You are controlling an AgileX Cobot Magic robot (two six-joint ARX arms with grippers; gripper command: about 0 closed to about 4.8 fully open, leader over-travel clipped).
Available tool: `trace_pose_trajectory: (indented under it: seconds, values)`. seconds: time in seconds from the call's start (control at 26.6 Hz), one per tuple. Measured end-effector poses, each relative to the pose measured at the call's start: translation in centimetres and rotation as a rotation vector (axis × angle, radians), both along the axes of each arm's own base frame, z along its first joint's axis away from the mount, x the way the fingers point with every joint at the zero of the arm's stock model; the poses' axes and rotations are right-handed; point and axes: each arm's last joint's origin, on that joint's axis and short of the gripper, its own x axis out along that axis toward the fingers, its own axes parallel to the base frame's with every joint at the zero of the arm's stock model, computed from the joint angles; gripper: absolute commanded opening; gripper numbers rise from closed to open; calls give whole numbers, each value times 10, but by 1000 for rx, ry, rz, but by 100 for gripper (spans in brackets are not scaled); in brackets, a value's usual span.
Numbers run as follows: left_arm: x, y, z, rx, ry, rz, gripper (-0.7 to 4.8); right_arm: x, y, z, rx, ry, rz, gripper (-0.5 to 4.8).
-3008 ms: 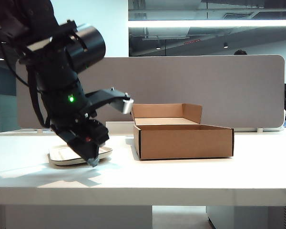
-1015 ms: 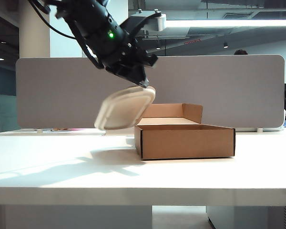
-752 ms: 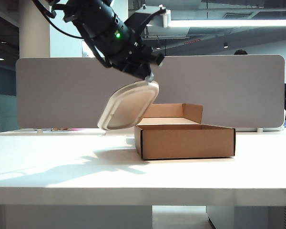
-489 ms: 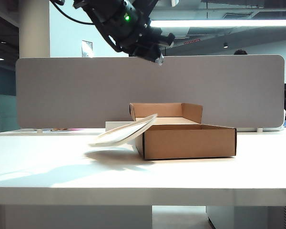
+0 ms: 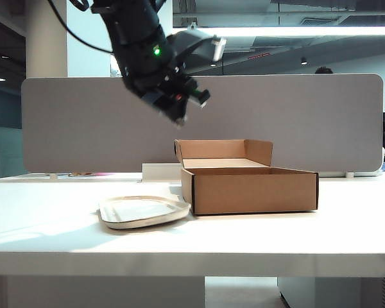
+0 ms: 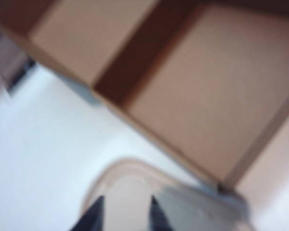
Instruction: Pick up the lid and place it into the paper box.
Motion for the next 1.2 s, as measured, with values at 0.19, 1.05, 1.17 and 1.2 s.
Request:
trace_pose_trajectory:
  seconds: [0.19,1.05,1.17,1.2]
  values:
    - [6,23,-11,-26,147,152,152,0,0,0,0,0,0,-1]
    - [76,146,-62,-534,579,514,224,1,-1,5,258,106,-75,68]
    - [84,144,-75,-550,569,517,224,1,-1,5,259,106,-74,68]
    - [86,144,-77,-552,570,518,224,1,-1,5,259,106,-72,68]
